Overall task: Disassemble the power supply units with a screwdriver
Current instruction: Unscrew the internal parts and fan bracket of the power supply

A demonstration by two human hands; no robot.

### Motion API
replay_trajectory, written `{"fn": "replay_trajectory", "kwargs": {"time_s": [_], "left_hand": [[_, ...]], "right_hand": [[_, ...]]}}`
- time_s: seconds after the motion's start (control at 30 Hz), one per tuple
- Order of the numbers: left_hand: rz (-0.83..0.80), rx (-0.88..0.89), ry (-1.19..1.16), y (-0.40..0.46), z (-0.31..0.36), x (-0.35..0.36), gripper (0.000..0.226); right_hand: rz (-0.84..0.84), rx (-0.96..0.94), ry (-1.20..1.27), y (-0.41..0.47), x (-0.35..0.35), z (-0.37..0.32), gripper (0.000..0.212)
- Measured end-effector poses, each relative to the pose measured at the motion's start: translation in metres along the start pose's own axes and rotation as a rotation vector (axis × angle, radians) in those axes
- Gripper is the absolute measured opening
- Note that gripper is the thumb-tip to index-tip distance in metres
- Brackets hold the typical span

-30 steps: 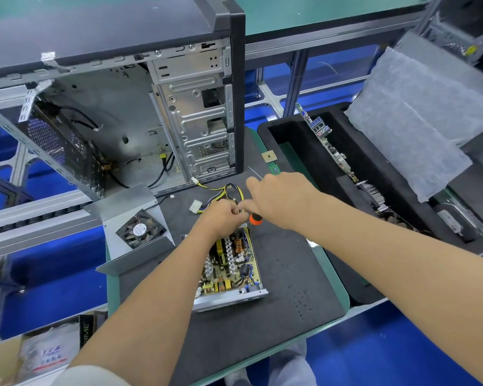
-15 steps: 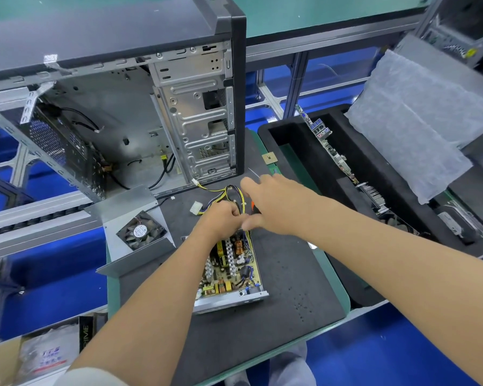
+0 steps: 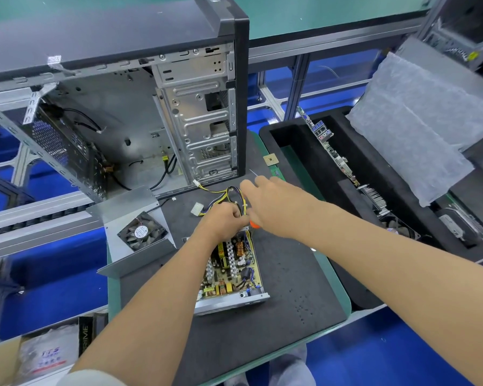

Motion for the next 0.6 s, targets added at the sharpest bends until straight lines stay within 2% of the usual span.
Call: {"fn": "replay_trajectory", "kwargs": {"time_s": [0.07, 0.17, 0.27, 0.37, 0.43, 0.5, 0.53, 0.6], "left_hand": [[0.009, -0.003, 0.004, 0.001, -0.002, 0.0, 0.036], [-0.005, -0.004, 0.051, 0.002, -0.004, 0.001, 0.029], [-0.015, -0.02, 0.04, 0.003, -0.005, 0.003, 0.031], [0.032, -0.003, 0.018, 0.003, -0.004, 0.001, 0.043], [0.022, -0.004, 0.048, 0.003, -0.003, 0.0, 0.037], [-0.002, 0.004, 0.057, 0.001, -0.001, 0.0, 0.033], [-0.012, 0.027, 0.053, 0.0, 0.001, 0.001, 0.032], [-0.027, 0.057, 0.029, -0.003, 0.003, 0.001, 0.031]], "right_hand": [[0.007, -0.031, 0.008, -0.001, -0.001, -0.003, 0.033], [-0.034, 0.064, -0.035, -0.005, 0.001, 0.005, 0.046], [-0.029, 0.055, -0.213, -0.004, 0.003, 0.009, 0.028], [0.044, -0.071, -0.052, -0.003, 0.0, 0.002, 0.029], [0.024, -0.107, 0.089, -0.003, -0.002, 0.0, 0.039], [-0.012, -0.062, 0.134, -0.004, 0.001, 0.002, 0.052], [-0.003, 0.002, 0.093, -0.004, 0.002, 0.006, 0.053], [0.054, 0.045, -0.142, -0.003, -0.001, 0.007, 0.041]]}}
Point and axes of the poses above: each hand's wrist, its own y-axis towards the middle knuckle, its own x-axis out of the palm, z = x × y, the point moved 6 cm from there along y, towards the middle knuckle, and after that the axes turned 4 degrees about -x, right-handed, at the moved point
